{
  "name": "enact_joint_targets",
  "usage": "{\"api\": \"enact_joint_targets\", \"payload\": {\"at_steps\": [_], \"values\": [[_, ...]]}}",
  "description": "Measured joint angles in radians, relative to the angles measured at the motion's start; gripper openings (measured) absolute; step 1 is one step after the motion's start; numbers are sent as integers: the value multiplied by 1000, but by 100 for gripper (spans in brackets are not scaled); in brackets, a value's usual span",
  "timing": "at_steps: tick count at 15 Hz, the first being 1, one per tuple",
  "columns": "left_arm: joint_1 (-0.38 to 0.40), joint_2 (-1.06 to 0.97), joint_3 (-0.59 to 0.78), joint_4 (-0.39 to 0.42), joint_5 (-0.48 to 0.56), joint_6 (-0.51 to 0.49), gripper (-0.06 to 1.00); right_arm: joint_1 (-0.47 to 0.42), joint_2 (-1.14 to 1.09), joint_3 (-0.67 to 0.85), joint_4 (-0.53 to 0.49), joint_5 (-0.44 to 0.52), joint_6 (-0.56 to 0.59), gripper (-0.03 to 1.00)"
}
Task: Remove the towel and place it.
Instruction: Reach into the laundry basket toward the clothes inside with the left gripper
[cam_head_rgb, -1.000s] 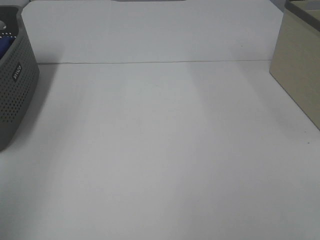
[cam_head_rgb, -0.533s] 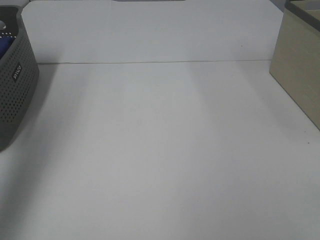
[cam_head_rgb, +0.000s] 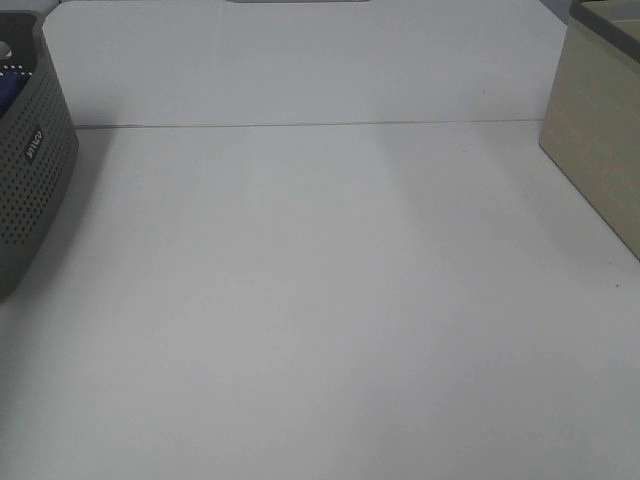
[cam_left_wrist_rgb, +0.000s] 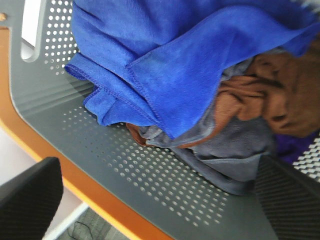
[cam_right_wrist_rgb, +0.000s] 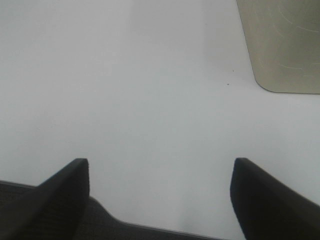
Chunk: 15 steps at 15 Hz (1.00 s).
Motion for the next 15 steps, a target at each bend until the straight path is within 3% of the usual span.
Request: {"api": "enact_joint_targets", "payload": {"at_steps": [2, 7, 11, 12, 15], "values": [[19, 99, 0, 11, -105, 57, 99, 0, 0, 0, 0, 0, 0, 76], [19, 287, -5, 80, -255, 74, 99, 0, 0, 0, 0, 0, 0, 76], [19, 415, -119, 93, -263, 74, 99, 0, 0, 0, 0, 0, 0, 76], [19, 449, -171, 51, -230, 74, 99, 0, 0, 0, 0, 0, 0, 76], [19, 476, -179, 30, -214, 77, 99, 0, 0, 0, 0, 0, 0, 76]]}}
